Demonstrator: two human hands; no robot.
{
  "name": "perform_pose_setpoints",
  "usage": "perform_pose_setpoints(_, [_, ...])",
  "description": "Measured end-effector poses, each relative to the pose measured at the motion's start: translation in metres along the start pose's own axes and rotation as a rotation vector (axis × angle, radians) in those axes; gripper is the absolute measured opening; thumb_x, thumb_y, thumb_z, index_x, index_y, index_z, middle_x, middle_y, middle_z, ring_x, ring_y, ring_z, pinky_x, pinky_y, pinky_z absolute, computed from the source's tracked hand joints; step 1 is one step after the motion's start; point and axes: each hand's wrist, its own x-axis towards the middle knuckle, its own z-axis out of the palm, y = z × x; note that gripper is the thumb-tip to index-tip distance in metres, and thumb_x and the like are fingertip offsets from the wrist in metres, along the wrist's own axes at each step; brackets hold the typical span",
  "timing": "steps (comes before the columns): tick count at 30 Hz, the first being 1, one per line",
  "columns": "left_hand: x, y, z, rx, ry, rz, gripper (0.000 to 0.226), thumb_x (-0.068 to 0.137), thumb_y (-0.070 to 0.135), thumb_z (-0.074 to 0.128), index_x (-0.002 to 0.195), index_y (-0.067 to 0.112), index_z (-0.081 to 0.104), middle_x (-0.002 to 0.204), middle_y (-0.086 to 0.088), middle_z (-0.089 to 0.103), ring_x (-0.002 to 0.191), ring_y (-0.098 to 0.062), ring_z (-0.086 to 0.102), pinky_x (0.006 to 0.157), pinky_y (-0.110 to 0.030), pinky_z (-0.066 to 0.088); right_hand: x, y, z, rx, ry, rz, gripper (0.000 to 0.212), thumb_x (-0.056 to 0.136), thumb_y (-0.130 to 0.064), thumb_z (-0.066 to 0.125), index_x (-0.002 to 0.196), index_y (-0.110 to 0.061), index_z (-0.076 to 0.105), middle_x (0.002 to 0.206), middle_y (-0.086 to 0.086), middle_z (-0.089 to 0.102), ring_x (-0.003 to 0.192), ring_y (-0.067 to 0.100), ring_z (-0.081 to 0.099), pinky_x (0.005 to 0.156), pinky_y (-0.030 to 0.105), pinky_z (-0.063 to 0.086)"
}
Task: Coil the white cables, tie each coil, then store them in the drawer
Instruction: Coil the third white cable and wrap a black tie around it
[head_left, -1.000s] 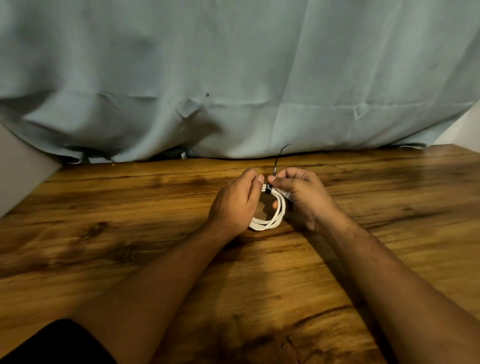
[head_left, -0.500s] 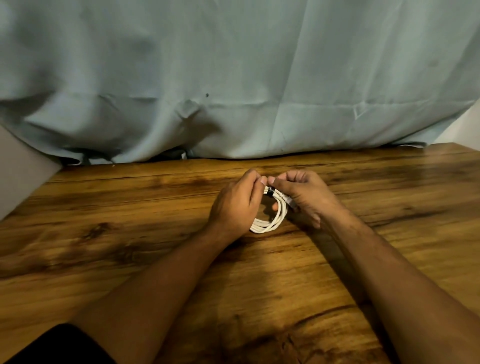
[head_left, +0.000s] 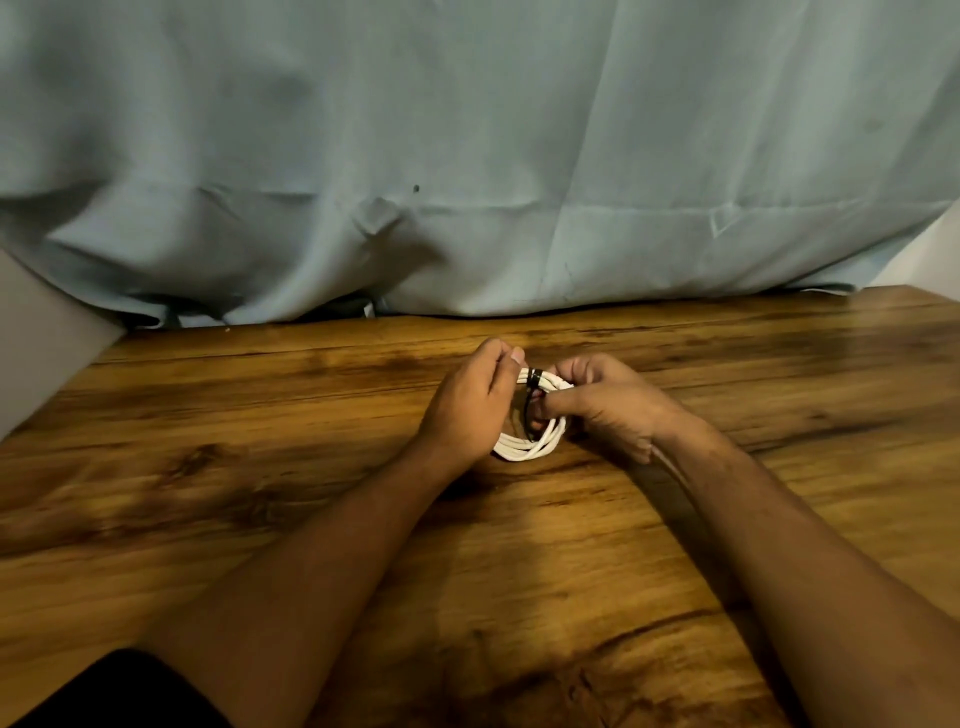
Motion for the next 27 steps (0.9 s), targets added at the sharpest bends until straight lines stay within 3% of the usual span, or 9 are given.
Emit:
perform_pose_setpoints(6, [0.001,0.0,-0.001,-0.064,-0.018,-0.042,0.026,0.108,0.036,0.044,0.092,0.02,0.056,0.069,0.009,0.054,0.062,-0.016,0.049,0.062,-0.05,0.048,0.002,0.005,0.004,0.071,0.021,-0.032,0.005,0.092,-0.001,0.071,0.096,0.001,0.072,0.078,0.005,0.074,0.067,0.017,0.065,0.069,0.027,0.056])
perform_pose_setpoints(12, [0.003,-0.003,0.0,-0.103,0.004,-0.076,0.029,0.103,0.041,0.044,0.092,0.017,0.056,0.066,0.01,0.053,0.063,-0.017,0.049,0.065,-0.054,0.049,0.007,0.006,0.008,0.018,0.245,-0.202,0.025,0.086,0.003,0.078,0.105,0.008,0.063,0.084,0.011,0.064,0.068,0.019,0.068,0.062,0.032,0.062])
perform_pose_setpoints(15, [0.003,-0.003,0.001,-0.128,-0.004,-0.076,0.034,0.099,0.046,0.043,0.092,0.016,0.056,0.061,0.011,0.05,0.059,-0.016,0.046,0.06,-0.047,0.043,0.01,0.007,0.006,-0.01,0.282,-0.302,0.013,0.085,0.003,0.079,0.089,-0.002,0.068,0.081,0.013,0.064,0.062,0.022,0.067,0.058,0.032,0.059])
perform_pose_setpoints(19, [0.002,-0.003,0.002,-0.141,-0.035,-0.019,0.036,0.099,0.047,0.044,0.095,0.016,0.062,0.057,0.017,0.053,0.055,-0.008,0.046,0.06,-0.036,0.038,0.013,0.006,-0.001,-0.044,0.296,-0.353,0.02,0.088,-0.002,0.078,0.077,-0.018,0.074,0.076,0.005,0.07,0.066,0.02,0.068,0.065,0.034,0.058])
perform_pose_setpoints(23, [0.001,0.002,-0.001,-0.048,-0.065,0.066,0.032,0.102,0.043,0.045,0.111,0.021,0.067,0.069,0.019,0.063,0.064,-0.003,0.058,0.065,-0.039,0.051,0.014,0.008,-0.009,-0.098,0.35,-0.423,0.009,0.088,-0.01,0.08,0.084,-0.017,0.076,0.085,0.013,0.074,0.076,0.022,0.067,0.075,0.04,0.055])
perform_pose_setpoints(27, [0.003,0.006,-0.006,0.078,0.023,0.183,0.027,0.102,0.035,0.05,0.119,0.026,0.067,0.1,0.009,0.074,0.095,-0.012,0.069,0.082,-0.046,0.056,0.012,0.001,-0.008,-0.132,0.349,-0.508,0.008,0.087,-0.005,0.079,0.085,-0.012,0.076,0.084,0.01,0.076,0.076,0.017,0.068,0.072,0.03,0.056])
